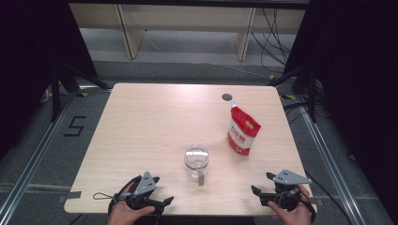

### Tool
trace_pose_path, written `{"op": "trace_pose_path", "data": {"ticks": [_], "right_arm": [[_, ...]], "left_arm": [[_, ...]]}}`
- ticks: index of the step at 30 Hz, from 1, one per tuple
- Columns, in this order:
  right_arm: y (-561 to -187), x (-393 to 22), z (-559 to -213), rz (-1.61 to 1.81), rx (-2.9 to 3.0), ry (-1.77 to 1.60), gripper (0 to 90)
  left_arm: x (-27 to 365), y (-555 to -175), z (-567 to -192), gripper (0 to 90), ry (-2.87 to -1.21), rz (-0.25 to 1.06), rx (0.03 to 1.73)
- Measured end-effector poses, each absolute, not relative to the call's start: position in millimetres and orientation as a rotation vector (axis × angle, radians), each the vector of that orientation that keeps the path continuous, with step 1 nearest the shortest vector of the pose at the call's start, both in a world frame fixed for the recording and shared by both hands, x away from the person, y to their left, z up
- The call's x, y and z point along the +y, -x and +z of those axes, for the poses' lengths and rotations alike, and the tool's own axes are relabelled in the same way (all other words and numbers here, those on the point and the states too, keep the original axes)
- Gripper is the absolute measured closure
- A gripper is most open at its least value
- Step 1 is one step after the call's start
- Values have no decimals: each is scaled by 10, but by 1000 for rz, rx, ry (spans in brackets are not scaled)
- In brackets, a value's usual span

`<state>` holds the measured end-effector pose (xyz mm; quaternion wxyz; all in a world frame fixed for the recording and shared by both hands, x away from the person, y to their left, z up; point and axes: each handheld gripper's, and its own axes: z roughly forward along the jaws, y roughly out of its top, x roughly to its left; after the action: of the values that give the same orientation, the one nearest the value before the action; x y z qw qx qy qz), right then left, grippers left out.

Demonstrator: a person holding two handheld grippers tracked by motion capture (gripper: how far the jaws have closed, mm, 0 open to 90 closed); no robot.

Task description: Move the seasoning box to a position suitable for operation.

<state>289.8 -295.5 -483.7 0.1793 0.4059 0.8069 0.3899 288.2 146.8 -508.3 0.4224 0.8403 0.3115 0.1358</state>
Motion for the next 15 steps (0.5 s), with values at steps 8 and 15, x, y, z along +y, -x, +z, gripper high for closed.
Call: {"op": "trace_pose_path", "data": {"ticks": [8, 15], "right_arm": [[-2901, -2958, -4841, 1118, 2277, -1160, 207], [-2894, -2952, -4835, 1110, 2266, -1159, 203]], "left_arm": [[1454, -2860, -5041, 169, -2055, 275, 788], [1338, -2837, -5037, 215, -2052, 252, 760]]}}
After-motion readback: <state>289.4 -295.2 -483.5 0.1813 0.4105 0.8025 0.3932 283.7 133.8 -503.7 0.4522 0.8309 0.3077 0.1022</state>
